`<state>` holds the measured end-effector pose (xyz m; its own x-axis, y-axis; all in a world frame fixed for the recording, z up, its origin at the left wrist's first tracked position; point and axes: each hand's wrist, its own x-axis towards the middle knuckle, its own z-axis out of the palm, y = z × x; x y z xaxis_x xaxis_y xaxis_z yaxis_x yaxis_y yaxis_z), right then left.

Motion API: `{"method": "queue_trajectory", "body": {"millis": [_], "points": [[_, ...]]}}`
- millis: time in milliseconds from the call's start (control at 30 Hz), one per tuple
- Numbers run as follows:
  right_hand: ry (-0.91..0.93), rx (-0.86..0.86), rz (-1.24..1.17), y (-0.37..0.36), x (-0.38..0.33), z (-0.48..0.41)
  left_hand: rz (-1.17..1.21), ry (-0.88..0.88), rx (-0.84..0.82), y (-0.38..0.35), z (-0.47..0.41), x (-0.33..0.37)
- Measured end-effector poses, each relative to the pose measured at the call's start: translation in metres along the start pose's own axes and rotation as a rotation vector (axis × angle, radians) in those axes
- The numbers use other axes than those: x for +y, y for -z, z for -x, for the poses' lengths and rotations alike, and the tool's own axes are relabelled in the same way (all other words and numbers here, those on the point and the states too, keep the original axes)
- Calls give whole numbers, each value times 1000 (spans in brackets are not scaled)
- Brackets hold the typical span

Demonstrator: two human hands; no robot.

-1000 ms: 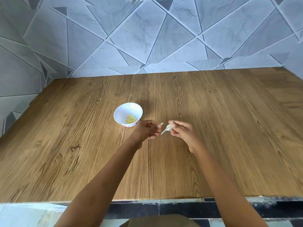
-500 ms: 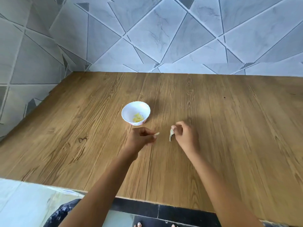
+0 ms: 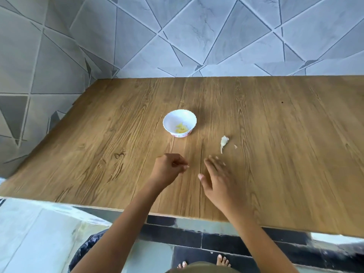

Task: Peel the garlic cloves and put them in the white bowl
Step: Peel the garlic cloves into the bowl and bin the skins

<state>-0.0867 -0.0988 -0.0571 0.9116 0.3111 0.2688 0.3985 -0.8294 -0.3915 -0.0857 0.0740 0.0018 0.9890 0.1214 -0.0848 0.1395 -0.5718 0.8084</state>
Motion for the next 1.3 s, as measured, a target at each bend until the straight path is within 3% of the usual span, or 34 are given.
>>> {"method": "queue_trajectory", "body": {"millis": [133,300,500,667,733,833,933,1100,1300], "points": [[-51,-157,93,3,-10,6,-174,-47,-134,5,-2,-3],[-76,-172,71,3,-10,7,-257,-40,-231,5,-12,2],[-80,-155,64,4,-12,7,-413,15,-165,-9,-14,5],[-64,-126,37,7,-14,7,-525,-42,-60,-13,-5,11],[-63,-59,-92,8,-13,7,-435,-52,-97,-8,-4,5],[-74,60,-374,9,-12,4,44,33,-182,3,-1,-2],[-113,-32,-635,13,-22,-2,293,80,-165,8,5,0],[-189,-54,-880,13,-24,-18,414,88,-123,9,6,4],[-172,-145,-1016,21,-20,-24,314,4,-227,18,6,8]]}}
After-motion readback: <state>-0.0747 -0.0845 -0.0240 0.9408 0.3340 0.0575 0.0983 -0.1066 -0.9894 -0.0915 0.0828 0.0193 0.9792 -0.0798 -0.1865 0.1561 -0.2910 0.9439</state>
